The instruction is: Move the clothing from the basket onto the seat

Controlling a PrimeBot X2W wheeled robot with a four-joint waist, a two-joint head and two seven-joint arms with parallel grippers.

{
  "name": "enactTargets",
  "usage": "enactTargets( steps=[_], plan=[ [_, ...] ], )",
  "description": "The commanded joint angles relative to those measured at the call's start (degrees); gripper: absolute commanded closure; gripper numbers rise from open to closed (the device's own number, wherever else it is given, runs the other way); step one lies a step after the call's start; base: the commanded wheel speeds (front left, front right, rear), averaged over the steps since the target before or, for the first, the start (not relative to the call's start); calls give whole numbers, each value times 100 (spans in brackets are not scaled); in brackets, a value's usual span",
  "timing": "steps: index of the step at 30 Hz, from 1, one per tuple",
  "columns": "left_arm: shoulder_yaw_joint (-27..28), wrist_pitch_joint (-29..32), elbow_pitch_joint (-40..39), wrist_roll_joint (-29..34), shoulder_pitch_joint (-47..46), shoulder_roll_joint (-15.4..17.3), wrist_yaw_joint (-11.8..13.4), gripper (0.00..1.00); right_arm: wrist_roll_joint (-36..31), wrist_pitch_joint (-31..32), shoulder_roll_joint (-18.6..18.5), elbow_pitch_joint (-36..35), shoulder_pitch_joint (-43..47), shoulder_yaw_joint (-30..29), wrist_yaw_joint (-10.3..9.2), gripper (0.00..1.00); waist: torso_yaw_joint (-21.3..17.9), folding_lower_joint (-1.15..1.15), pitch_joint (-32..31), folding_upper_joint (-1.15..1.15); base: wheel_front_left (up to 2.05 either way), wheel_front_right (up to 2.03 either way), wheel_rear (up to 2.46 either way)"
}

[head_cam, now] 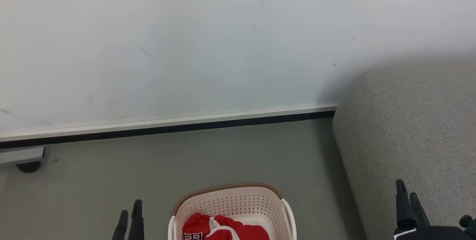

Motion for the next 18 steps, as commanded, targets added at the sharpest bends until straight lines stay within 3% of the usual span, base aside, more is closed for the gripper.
enactTargets(
  steps=[1,18],
  plan=[
    [0,-39,-102,150,17,8,10,0,-149,-61,-66,-105,-2,48,2,0,0,0,-1,0,0,0,0],
    [-29,-208,-374,1215,123,10,107,0,-1246,-433,-131,-310,72,448,2,0,12,0,-62,0,0,0,0]
  ],
)
